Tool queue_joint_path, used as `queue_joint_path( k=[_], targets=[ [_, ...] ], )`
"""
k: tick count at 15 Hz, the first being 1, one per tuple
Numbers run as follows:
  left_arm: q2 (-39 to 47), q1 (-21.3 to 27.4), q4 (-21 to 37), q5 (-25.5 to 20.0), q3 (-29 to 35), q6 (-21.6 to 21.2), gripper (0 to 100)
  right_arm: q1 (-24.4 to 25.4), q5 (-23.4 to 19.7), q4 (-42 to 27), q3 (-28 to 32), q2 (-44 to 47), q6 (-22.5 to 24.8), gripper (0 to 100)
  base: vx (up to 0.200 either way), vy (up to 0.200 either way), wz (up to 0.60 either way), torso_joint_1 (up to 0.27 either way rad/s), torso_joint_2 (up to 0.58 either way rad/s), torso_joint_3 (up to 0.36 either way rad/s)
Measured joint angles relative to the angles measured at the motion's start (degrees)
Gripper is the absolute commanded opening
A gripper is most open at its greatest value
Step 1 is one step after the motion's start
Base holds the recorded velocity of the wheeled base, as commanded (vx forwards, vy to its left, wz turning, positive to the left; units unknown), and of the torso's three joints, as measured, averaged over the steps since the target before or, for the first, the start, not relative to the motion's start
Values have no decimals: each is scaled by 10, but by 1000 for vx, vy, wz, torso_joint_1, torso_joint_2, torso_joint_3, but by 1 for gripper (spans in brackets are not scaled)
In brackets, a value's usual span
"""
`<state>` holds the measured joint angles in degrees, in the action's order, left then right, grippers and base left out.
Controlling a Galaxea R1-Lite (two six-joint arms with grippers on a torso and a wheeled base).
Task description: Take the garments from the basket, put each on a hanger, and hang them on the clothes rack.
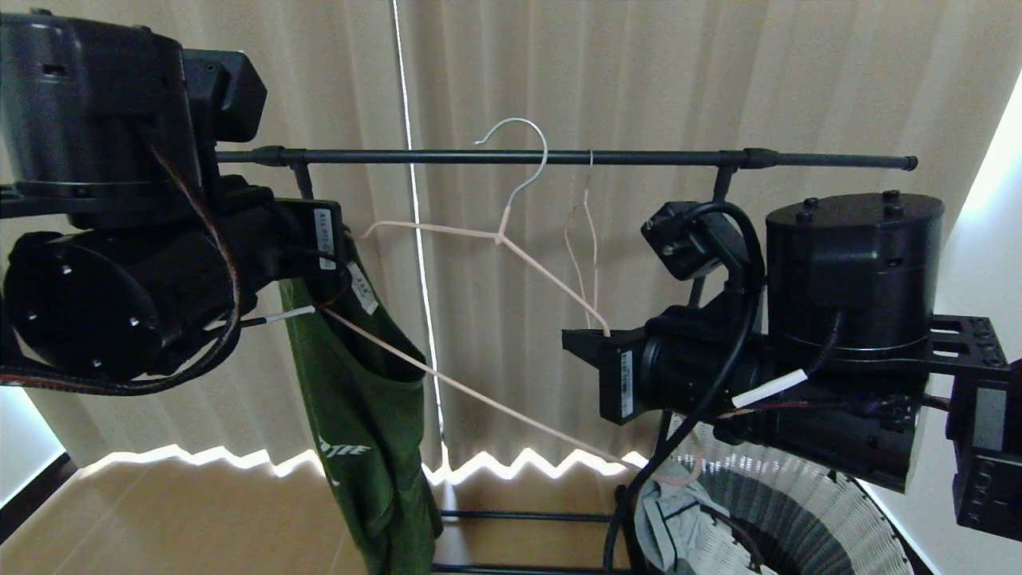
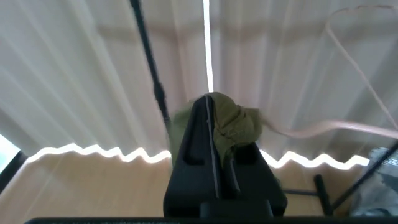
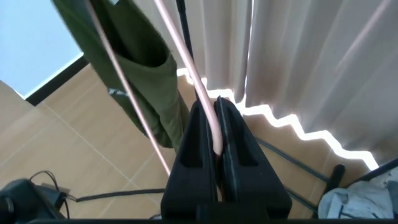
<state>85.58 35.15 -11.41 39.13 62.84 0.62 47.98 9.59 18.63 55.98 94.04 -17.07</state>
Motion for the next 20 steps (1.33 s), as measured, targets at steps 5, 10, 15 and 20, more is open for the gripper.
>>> queue_joint_path(
  k=[5, 10, 15, 20],
  targets=[
    [0, 72, 0, 0, 15, 37, 0, 12, 0, 2, 29, 26, 0, 0, 0, 0, 0, 0, 0, 0],
    [17, 109, 0, -3, 62, 71, 0, 31, -1, 3, 45, 41, -1, 0, 0, 0, 0, 0, 0, 0],
    [28, 105, 3, -6, 72, 79, 0, 35, 10, -2, 44, 48, -4, 0, 0, 0, 0, 0, 0, 0],
    [21, 3, 14, -5, 68, 38, 0, -5, 52, -41, 24, 29, 1, 0, 0, 0, 0, 0, 0, 0]
  ],
)
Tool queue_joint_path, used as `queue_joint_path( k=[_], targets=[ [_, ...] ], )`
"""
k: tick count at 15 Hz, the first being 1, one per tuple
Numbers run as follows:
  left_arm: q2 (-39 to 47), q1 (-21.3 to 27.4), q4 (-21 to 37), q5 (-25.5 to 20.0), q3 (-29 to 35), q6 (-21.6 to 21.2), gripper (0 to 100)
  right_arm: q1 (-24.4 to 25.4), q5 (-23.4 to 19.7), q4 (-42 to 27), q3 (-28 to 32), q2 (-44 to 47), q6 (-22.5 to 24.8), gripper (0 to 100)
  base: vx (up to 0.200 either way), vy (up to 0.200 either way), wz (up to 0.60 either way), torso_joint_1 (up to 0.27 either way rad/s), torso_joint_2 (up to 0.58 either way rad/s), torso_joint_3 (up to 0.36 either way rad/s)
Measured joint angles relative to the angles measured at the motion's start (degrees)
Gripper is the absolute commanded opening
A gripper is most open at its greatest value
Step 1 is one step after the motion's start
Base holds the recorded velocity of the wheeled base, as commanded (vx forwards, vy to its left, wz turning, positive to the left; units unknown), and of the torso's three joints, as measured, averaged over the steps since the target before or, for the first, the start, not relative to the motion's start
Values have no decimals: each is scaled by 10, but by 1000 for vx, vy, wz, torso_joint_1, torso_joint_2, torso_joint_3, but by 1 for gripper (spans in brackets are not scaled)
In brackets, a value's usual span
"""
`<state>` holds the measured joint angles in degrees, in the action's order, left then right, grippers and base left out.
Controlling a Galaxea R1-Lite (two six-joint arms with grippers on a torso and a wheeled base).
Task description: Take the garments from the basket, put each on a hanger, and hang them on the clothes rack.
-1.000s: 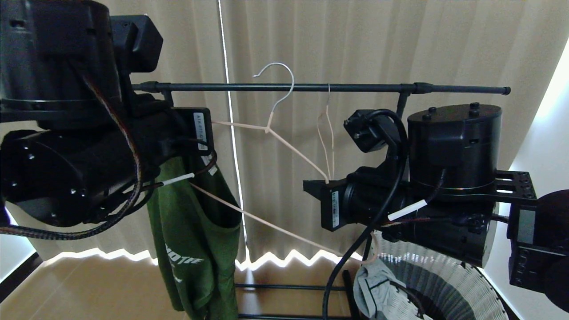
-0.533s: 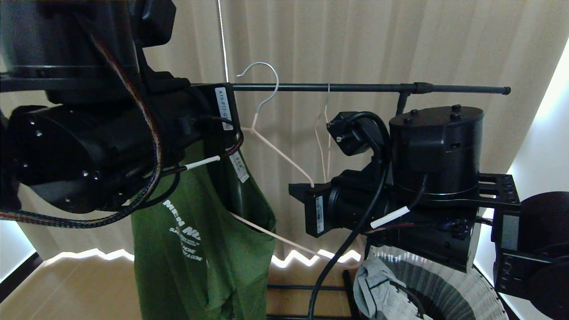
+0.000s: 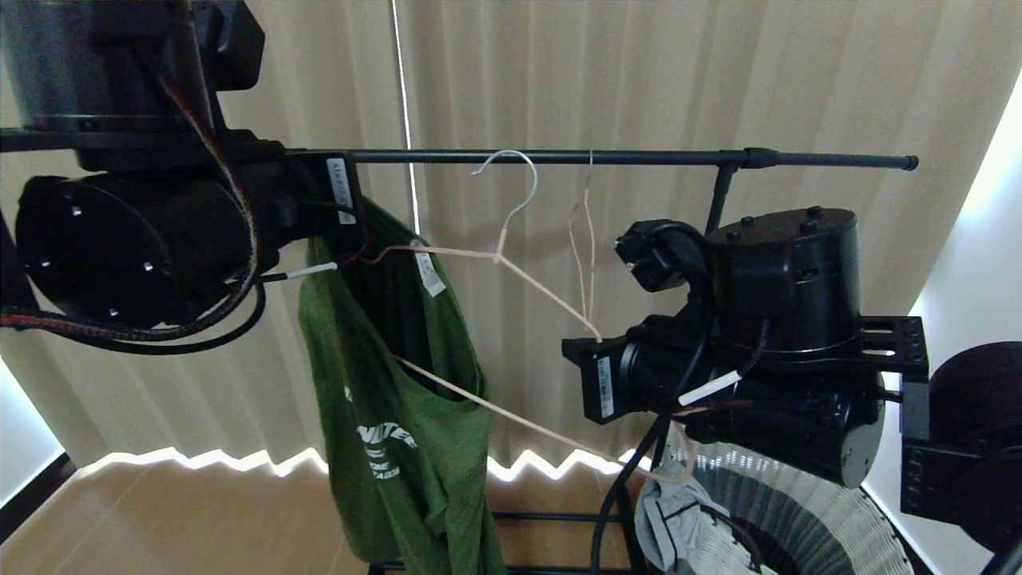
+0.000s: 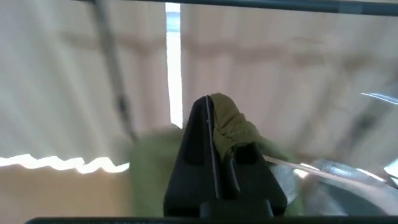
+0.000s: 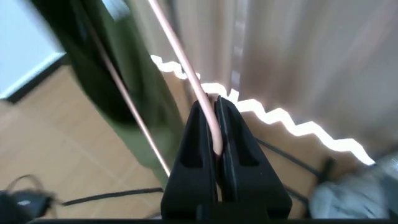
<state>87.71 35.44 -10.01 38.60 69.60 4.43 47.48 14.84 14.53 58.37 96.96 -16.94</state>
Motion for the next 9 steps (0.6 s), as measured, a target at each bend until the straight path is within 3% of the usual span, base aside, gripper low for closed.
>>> queue_joint_path(
  k=[4, 9],
  targets=[
    [-22, -30, 25, 0, -35, -17, 0, -46, 24, -7, 1, -16, 8, 0, 0, 0, 0, 0, 0, 0],
    [-33, -10, 27, 0, -53, -16, 0, -57, 42, 0, 10, -8, 17, 0, 0, 0, 0, 0, 0, 0]
  ],
)
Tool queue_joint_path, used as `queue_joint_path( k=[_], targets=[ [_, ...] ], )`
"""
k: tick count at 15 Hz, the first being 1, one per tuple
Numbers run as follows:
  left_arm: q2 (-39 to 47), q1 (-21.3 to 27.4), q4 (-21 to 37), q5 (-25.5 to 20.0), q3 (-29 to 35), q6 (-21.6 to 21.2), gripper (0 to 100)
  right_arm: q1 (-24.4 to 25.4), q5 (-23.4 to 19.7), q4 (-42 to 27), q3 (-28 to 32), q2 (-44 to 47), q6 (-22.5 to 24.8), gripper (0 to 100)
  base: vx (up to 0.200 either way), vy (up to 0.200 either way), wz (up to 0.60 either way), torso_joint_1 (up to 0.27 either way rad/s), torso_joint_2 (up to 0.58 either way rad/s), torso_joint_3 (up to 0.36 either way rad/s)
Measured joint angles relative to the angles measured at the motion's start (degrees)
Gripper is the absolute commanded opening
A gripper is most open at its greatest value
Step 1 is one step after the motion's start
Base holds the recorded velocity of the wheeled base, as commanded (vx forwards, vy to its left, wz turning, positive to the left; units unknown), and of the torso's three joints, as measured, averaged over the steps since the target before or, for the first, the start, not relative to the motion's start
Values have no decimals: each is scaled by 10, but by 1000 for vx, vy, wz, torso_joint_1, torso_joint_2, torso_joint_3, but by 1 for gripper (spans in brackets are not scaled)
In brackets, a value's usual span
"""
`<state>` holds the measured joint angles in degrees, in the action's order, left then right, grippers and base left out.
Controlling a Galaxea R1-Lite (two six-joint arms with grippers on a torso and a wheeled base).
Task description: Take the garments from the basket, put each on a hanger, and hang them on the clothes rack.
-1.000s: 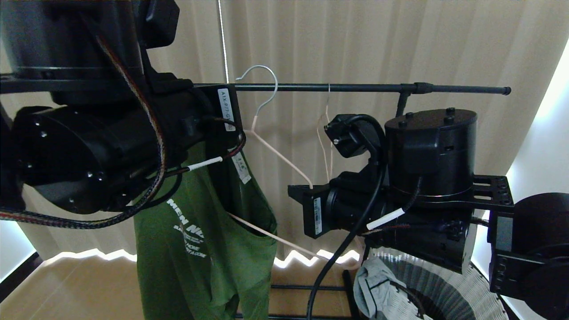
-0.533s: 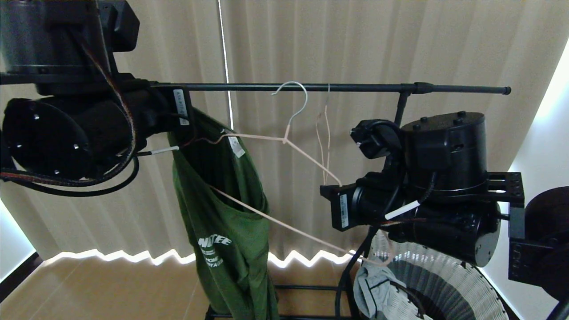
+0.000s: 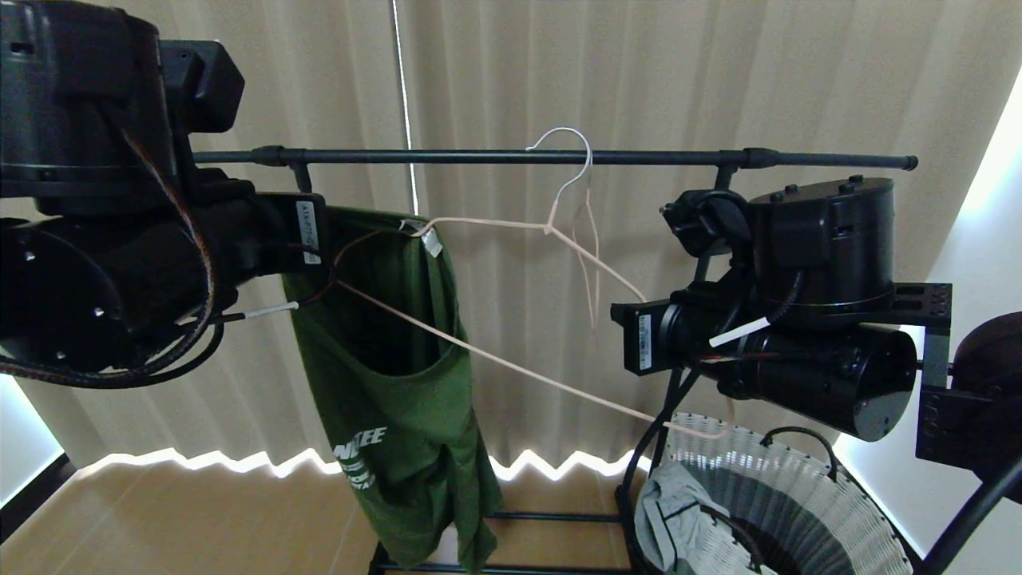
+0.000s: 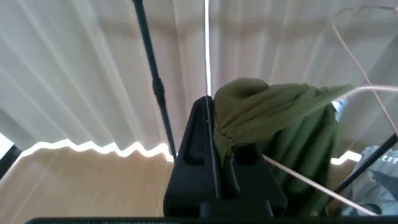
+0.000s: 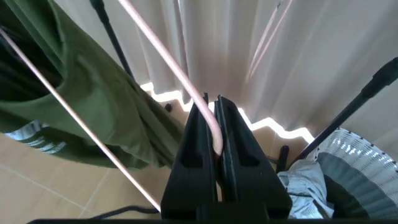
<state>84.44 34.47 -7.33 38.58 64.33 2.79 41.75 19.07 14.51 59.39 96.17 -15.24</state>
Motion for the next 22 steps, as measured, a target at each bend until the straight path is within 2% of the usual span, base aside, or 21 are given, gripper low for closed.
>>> queue_joint_path(
  k=[3, 6, 12, 16, 22],
  targets=[
    [6, 54, -5, -8, 16, 4, 0, 7, 0, 1, 28, 22, 0, 0, 0, 0, 0, 0, 0, 0],
    [32, 87, -11, -17, 55, 19, 0, 36, 0, 2, 61, 49, -1, 0, 0, 0, 0, 0, 0, 0],
    [76, 99, -19, -45, 96, 37, 0, 75, 0, 3, 99, 87, -2, 0, 0, 0, 0, 0, 0, 0],
    [76, 109, -29, -105, 89, 33, 0, 80, -1, 2, 109, 95, -2, 0, 0, 0, 0, 0, 0, 0],
    [46, 98, -28, -110, 19, 7, 0, 61, -1, 2, 109, 80, 0, 0, 0, 0, 0, 0, 0, 0]
  ],
)
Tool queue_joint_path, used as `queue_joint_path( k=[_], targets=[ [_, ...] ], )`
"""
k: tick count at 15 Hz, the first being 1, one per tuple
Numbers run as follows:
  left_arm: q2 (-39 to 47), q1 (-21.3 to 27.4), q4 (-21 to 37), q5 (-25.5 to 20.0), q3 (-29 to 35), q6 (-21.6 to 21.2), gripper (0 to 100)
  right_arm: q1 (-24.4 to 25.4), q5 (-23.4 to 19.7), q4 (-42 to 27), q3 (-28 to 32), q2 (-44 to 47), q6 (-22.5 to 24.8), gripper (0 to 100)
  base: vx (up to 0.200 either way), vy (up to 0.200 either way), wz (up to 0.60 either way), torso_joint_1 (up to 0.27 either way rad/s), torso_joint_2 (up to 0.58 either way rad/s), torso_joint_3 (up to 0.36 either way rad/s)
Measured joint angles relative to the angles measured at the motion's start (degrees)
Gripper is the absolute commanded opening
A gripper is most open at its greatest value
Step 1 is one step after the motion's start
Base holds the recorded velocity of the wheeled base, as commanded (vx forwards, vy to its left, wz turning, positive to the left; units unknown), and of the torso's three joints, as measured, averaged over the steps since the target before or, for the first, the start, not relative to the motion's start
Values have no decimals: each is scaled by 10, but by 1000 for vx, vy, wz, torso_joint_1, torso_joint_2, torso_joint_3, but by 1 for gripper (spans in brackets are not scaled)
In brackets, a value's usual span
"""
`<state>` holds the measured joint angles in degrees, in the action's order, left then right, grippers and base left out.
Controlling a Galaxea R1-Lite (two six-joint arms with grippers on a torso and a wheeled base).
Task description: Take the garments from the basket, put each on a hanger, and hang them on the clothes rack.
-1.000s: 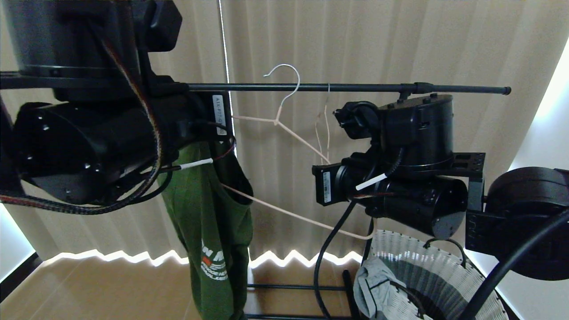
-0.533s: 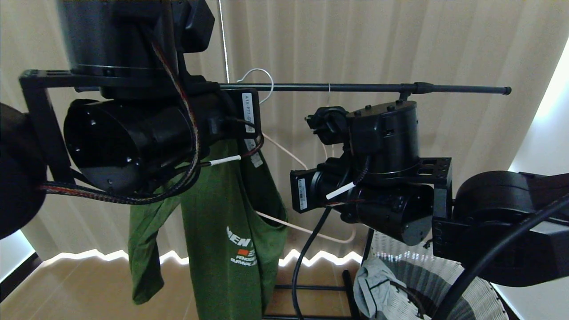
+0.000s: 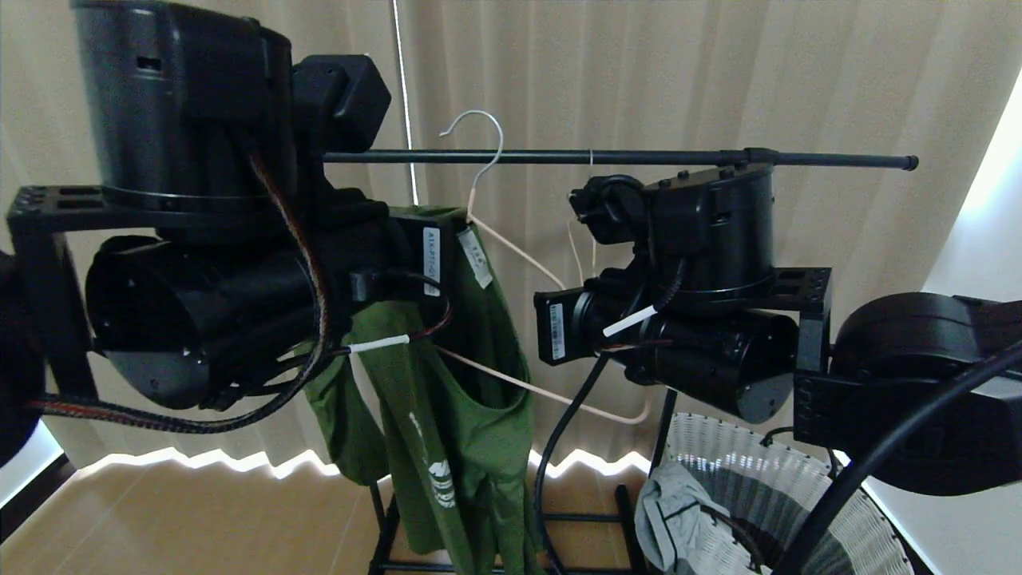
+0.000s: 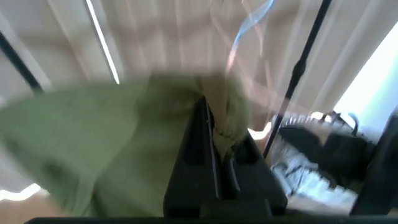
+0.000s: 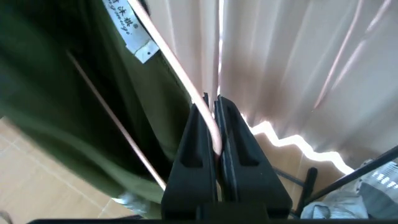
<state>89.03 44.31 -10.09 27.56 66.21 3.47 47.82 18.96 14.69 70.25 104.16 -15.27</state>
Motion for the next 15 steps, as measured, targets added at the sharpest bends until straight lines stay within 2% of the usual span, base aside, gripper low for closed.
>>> queue_joint_path(
  k=[5, 6, 10, 15],
  targets=[
    [-30, -1, -5, -1, -57, -13, 0, -8, -1, 0, -3, -30, 0, 0, 0, 0, 0, 0, 0, 0],
    [-33, -1, -5, -1, -64, -15, 100, -8, -1, -1, -4, -33, 0, 0, 0, 0, 0, 0, 0, 0],
    [-60, -1, -4, -1, -95, -22, 100, -9, 0, -1, -8, -49, 15, 0, 0, 0, 0, 0, 0, 0],
    [-126, -9, -6, -11, -147, -114, 100, -38, -10, -1, -60, -102, 81, 0, 0, 0, 0, 0, 0, 0]
  ],
)
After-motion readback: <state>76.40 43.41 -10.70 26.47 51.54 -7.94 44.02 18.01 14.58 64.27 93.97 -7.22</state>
